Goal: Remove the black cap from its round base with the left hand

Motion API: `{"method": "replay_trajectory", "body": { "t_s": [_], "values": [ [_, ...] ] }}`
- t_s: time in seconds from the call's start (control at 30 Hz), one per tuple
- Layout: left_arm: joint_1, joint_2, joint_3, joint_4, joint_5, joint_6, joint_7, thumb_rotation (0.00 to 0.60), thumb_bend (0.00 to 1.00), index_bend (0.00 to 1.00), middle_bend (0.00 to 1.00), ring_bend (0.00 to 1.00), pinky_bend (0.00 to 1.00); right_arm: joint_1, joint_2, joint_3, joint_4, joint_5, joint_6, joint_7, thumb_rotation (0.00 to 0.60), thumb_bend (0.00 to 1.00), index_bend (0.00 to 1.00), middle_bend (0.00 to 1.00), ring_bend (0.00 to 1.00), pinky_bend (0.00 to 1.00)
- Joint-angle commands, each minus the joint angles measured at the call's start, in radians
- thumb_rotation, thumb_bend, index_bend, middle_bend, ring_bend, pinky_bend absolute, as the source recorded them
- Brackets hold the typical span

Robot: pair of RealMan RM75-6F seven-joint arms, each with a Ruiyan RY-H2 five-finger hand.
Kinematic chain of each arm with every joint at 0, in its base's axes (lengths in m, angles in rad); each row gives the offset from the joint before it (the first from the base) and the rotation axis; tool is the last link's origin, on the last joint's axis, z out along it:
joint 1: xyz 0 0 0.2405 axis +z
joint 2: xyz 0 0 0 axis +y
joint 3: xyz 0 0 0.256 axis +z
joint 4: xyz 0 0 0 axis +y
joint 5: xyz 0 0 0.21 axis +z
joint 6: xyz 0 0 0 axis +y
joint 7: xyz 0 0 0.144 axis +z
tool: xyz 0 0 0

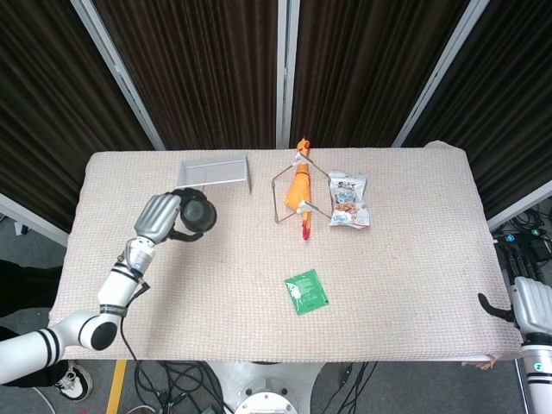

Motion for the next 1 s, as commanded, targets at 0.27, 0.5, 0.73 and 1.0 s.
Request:
{"method": "replay_trajectory", "body": {
  "t_s": [0.27, 0.5, 0.73, 1.0],
  "values": [
    [0.003, -0.060, 0.149, 0.091, -0.106, -0.185, 0.039, 0.600, 0.31, 0.47, 0.51, 0.32, 0.37, 0.004, -0.002, -0.004, 0.005, -0.001, -0.015, 0.002, 0.600, 0.20, 0.00, 0.01, 0.00, 0.00],
    [-0.001, -0.021, 0.092, 0.059, -0.028, -0.068, 0.049, 0.600, 0.31, 0.47, 0.51, 0.32, 0.37, 0.007, -0.009, -0.005, 0.008, -0.001, -0.021, 0.000, 0.600, 0.20, 0.00, 0.01, 0.00, 0.00],
    [-0.011, 0.001, 0.096, -0.072, -0.029, -0.090, 0.043, 0.600, 0.31, 0.47, 0.51, 0.32, 0.37, 0.009, -0.020, -0.007, 0.025, -0.001, -0.029, 0.008, 0.600, 0.20, 0.00, 0.01, 0.00, 0.00],
    [-0.051, -0.050, 0.125, -0.212, 0.070, -0.110, 0.051, 0.600, 0.31, 0.47, 0.52, 0.32, 0.37, 0.012, -0.029, -0.010, 0.019, -0.009, -0.029, 0.000, 0.600, 0.20, 0.00, 0.01, 0.00, 0.00]
  ]
}}
